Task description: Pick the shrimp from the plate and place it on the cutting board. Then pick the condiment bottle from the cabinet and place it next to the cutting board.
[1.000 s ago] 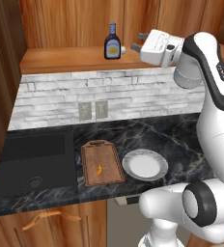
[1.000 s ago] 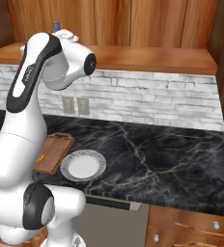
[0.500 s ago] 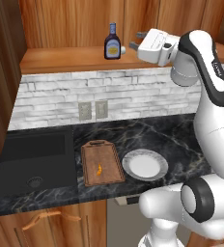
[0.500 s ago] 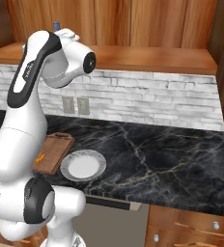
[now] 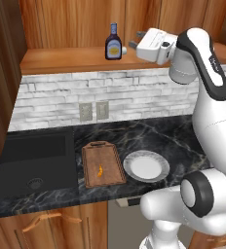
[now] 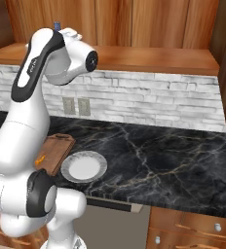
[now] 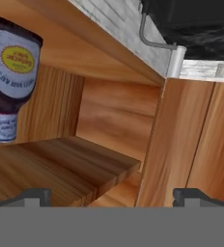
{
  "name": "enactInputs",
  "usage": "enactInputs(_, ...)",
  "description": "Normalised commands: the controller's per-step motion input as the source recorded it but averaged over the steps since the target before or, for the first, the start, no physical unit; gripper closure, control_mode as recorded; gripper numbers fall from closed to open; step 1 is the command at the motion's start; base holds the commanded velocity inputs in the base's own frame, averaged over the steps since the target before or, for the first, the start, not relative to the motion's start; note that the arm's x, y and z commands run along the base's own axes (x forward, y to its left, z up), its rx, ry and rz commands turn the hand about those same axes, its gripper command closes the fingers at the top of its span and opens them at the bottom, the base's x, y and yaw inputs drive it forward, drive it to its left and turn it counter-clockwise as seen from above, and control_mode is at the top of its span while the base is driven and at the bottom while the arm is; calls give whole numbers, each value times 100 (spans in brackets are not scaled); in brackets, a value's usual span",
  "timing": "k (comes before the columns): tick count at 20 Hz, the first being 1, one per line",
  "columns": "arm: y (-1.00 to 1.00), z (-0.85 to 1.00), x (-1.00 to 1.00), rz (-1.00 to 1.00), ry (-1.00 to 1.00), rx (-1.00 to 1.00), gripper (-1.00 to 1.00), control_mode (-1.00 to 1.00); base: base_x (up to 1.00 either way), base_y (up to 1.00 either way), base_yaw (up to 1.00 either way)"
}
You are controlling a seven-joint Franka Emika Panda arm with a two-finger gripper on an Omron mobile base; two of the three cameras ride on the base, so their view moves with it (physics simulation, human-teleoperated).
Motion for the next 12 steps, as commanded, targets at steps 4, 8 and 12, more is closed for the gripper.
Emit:
enactInputs(4, 0, 0, 19, 0, 0, 0, -100, -100, 0, 0, 0)
enactInputs(8, 0, 0, 17, 0, 0, 0, -100, -100, 0, 0, 0)
enactInputs(12, 0, 0, 11, 0, 0, 0, -100, -100, 0, 0, 0)
